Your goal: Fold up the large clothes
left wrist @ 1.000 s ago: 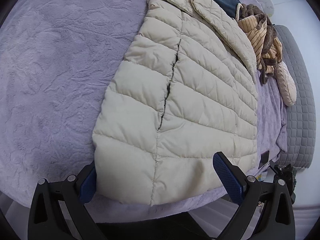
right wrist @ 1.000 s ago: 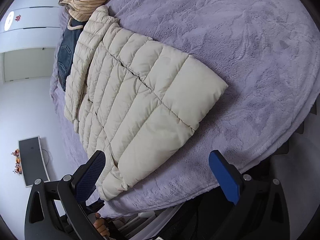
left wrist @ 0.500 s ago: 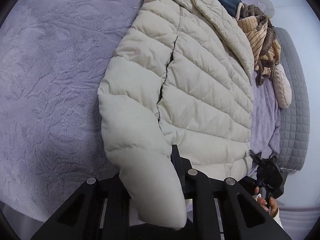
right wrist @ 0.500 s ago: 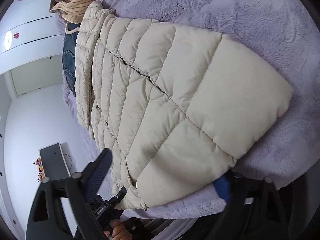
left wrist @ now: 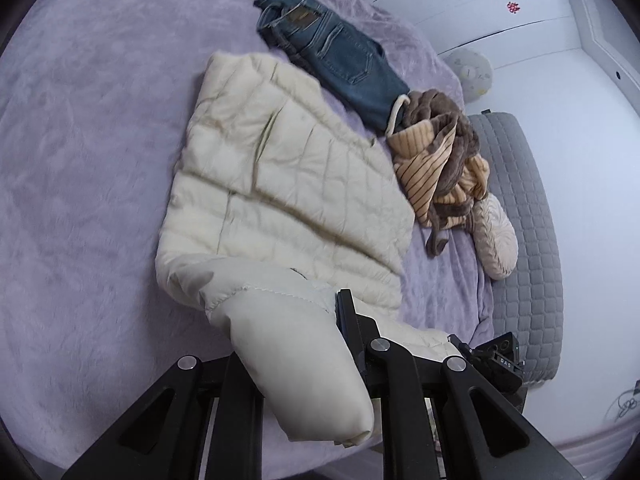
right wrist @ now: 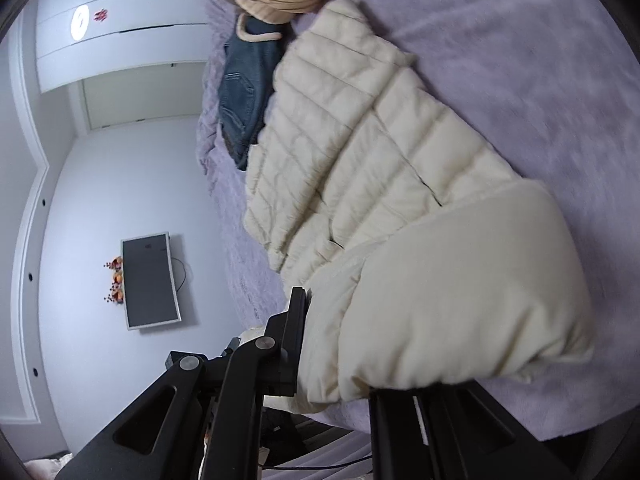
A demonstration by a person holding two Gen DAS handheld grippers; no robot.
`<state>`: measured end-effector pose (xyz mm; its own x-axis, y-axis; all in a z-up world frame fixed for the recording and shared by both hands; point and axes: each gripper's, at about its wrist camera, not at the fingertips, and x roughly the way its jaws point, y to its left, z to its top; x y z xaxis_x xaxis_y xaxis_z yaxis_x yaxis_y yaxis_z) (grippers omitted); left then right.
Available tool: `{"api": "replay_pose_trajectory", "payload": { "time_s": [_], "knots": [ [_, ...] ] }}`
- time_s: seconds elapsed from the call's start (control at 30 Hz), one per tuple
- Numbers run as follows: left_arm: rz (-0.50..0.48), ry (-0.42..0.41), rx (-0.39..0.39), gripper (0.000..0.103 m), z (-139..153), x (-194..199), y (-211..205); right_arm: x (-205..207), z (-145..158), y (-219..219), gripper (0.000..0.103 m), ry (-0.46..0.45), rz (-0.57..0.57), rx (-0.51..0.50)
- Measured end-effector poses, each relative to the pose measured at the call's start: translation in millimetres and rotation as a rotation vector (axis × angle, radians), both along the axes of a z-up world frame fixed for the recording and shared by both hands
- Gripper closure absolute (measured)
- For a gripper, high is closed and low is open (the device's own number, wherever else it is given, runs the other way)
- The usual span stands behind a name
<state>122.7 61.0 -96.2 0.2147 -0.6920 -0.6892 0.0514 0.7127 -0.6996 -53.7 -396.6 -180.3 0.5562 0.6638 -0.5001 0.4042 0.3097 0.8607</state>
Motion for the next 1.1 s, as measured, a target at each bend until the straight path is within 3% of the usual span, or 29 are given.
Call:
{"api": "replay_pose_trajectory", "payload": {
  "time_s": [0.17,0.3,0.4,0.57,0.87,0.9,0.97,1.0,1.03,1.1],
  "knots": [
    [0.039,-0.108,0.023,0.086,38,54,-19,75,40,-19,0.091,-0.115,0.093,-0.056],
    [0.049,-0.133,0.076,0.086,38,102,-36,143,55,-27,0.091,-0.153,0.169,-0.127],
    [0.057,-0.109,0.102,0.086,18,141,-43,187,56,-27,0.092,-0.165,0.218,-0.185],
    [0.065,-0.042,0.168,0.086,-32,189,-48,249,30,-21,0.091,-0.122,0.245,-0.25],
    [0.023,0.018,0.285,0.083,-80,221,-45,307,-23,0,0.091,-0.07,0.265,-0.312],
    [0.022,0.02,0.287,0.08,-80,221,-45,310,-27,1,0.091,-0.061,0.267,-0.317],
    [0.028,-0.008,0.309,0.048,-71,219,-42,314,-31,3,0.09,-0.052,0.272,-0.329],
    [0.044,-0.044,0.338,0.017,-62,217,-40,316,-31,4,0.089,-0.049,0.275,-0.338],
    [0.065,-0.088,0.377,0.005,-51,214,-38,317,-29,4,0.089,-0.048,0.279,-0.348],
    [0.074,-0.155,0.43,0.005,-33,211,-35,318,-26,5,0.087,-0.043,0.291,-0.368]
  ]
}}
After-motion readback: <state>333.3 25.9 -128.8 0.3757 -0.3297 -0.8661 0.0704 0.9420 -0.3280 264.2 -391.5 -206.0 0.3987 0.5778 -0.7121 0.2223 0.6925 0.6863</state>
